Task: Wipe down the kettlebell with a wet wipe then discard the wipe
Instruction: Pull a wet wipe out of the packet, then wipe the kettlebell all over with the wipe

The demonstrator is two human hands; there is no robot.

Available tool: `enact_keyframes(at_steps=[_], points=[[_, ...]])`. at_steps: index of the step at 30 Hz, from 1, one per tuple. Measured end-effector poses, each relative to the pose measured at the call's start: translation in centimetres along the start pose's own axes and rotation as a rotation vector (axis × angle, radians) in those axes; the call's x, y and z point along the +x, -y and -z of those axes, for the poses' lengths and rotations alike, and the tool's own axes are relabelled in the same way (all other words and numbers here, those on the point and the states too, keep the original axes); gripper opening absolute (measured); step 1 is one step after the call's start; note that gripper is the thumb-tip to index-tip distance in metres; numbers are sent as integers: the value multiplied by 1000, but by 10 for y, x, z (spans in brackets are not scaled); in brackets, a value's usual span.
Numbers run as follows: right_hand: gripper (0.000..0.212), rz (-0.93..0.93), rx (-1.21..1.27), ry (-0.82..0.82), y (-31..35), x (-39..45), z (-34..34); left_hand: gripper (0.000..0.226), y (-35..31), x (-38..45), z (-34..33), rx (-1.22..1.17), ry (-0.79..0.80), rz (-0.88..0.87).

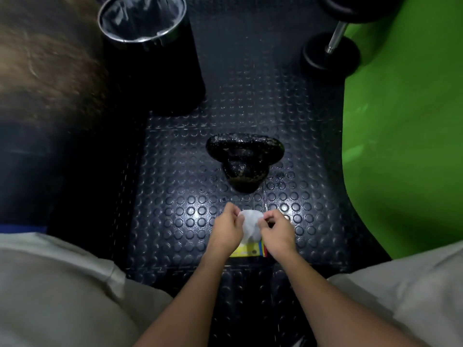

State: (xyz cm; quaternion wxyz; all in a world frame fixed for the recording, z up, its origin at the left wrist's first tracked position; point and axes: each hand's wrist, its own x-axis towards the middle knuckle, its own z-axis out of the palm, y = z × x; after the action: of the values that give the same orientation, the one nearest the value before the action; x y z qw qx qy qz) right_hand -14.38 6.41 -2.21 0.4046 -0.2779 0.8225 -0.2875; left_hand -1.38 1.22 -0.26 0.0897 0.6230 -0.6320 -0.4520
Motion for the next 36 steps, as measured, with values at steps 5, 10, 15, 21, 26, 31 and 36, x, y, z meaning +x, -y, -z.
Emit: enact_keyframes(at_steps=[5, 10, 15, 21, 26, 31, 36], points=[[12, 19, 348, -74, 41, -15, 8, 6, -38, -4, 29, -167, -167, -73], [9, 158, 527, -192, 98, -38, 24, 4, -82, -20, 66, -283, -346, -212], [3, 291, 544, -193, 162, -40, 50, 10, -121, -11, 110, -372, -442, -256], [14, 379, 419, -122, 216, -7, 62, 17, -152, 37, 153, -408, -471, -247], [16, 407, 230, -133, 223, 27, 50, 8, -136, 79, 157, -260, -442, -233], [15, 418, 78, -115, 212, 50, 41, 15, -109, 103, 147, -170, -380, -162], [13, 494, -134, -308, 184, 61, 46, 26, -101, 110, 139, -47, -336, -211]])
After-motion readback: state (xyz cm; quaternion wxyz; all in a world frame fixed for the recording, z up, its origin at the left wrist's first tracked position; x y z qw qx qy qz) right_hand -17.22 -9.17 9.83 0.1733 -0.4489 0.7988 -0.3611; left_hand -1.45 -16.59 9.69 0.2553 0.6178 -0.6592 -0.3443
